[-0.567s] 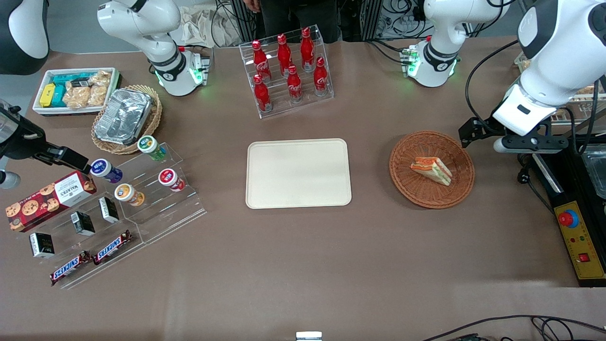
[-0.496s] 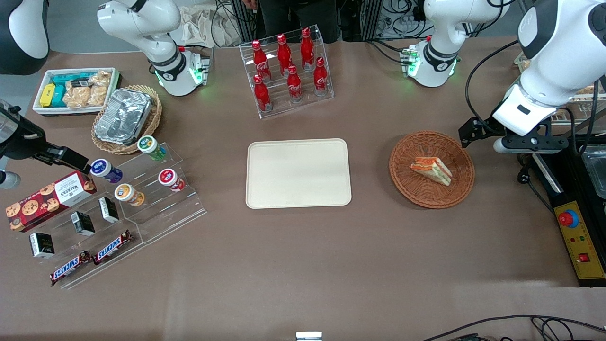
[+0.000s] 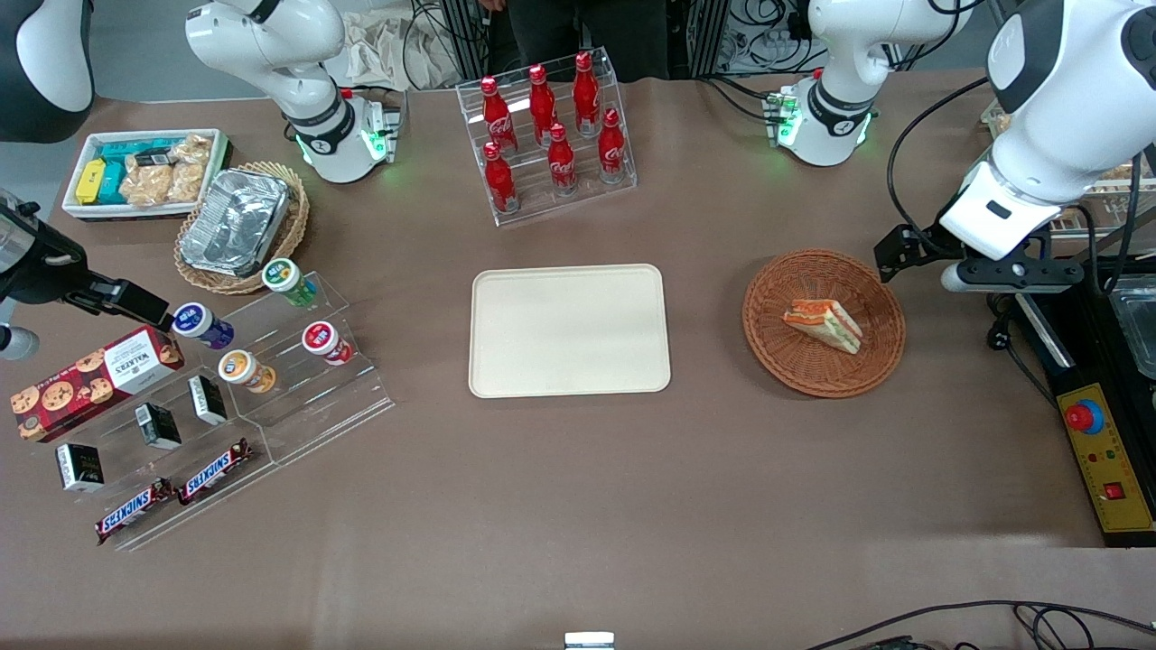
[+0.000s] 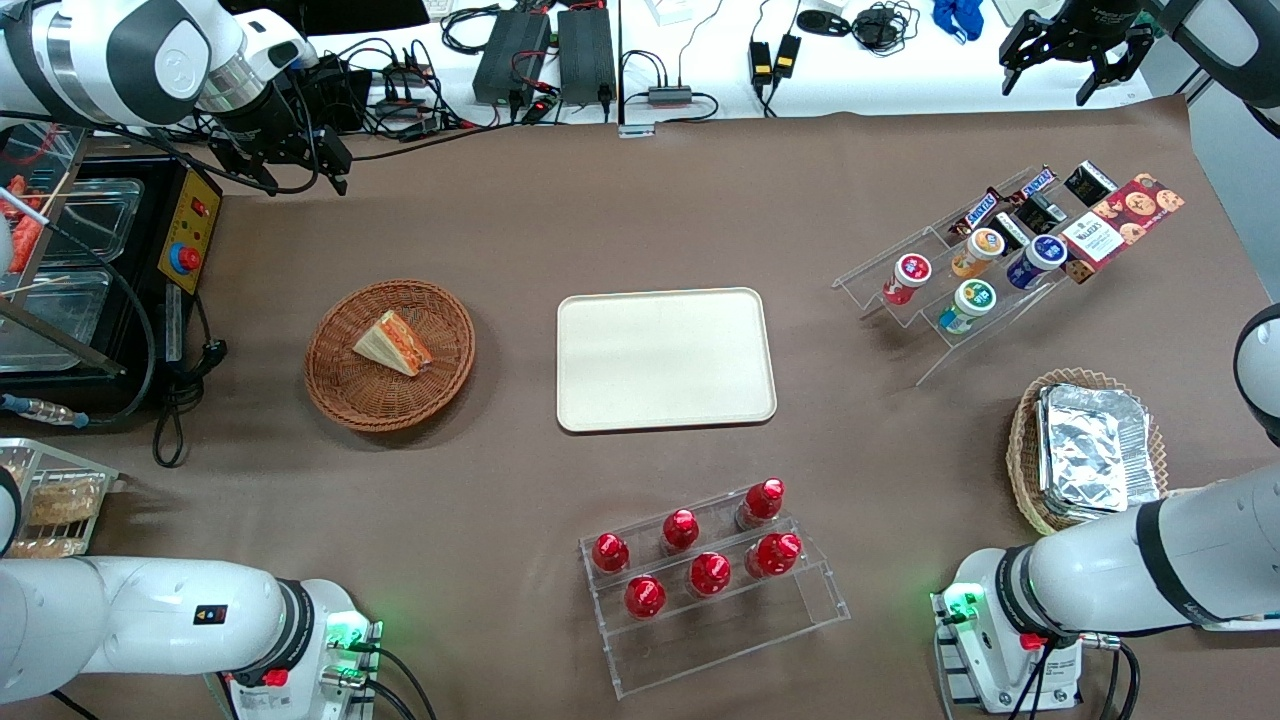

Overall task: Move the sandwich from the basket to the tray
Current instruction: 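Move the left gripper over the wicker basket above the sandwich, then lower the left gripper and close it on the wrapped sandwich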

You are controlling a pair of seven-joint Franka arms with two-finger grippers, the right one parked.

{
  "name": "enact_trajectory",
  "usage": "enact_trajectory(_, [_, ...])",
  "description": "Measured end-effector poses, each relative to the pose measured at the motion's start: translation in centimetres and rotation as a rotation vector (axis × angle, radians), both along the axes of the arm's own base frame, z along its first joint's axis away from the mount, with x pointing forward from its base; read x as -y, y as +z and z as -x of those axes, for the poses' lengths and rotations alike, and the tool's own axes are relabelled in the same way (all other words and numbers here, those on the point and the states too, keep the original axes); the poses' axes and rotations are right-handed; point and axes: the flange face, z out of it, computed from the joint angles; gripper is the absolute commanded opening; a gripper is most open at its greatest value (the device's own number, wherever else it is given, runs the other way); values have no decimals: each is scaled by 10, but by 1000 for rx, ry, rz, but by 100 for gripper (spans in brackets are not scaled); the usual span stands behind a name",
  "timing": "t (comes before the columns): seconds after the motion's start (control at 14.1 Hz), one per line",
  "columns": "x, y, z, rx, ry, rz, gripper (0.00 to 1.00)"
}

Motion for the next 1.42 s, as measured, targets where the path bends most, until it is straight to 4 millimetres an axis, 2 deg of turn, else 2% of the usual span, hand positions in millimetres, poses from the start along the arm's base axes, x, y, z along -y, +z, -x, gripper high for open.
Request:
enact_trajectory(0.14, [-1, 3, 0, 0, 112, 9, 100])
enact_trajectory(0.5, [6, 11, -1, -2, 536, 38, 100])
enact_trajectory(0.78, [18, 4, 2, -38, 801, 39, 100])
enact_trajectory(1.06, [24, -25, -6, -101, 997, 10, 100])
enact_trajectory(1.2, [25, -48, -13, -142, 1071, -18, 100])
enact_trajectory(1.42, [25, -86, -18, -222, 1084, -82, 100])
